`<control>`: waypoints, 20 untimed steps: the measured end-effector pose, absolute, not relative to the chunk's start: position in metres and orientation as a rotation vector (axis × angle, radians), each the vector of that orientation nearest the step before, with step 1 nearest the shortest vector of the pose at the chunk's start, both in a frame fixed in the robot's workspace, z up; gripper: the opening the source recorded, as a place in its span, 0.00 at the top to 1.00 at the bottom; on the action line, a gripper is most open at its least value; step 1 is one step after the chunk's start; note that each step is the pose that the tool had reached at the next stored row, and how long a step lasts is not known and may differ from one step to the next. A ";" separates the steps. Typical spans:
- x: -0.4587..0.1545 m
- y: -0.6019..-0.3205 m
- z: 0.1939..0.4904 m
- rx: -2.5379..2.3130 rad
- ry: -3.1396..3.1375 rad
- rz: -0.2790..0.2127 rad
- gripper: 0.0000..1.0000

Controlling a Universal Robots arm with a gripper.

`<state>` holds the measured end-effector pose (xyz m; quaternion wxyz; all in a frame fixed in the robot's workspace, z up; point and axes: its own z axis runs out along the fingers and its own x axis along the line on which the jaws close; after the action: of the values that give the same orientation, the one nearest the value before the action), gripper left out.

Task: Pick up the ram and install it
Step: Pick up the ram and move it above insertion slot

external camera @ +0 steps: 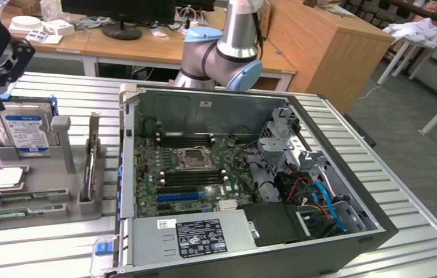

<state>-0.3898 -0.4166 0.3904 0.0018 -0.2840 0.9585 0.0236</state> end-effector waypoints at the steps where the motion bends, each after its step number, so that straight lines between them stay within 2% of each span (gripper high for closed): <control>1: -0.390 -0.417 0.390 -0.916 3.001 0.074 0.89; 20: -0.390 -0.417 0.390 -1.391 2.821 0.074 0.89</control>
<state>-0.3898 -0.4166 0.3895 -0.0022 -0.4423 0.8966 0.0236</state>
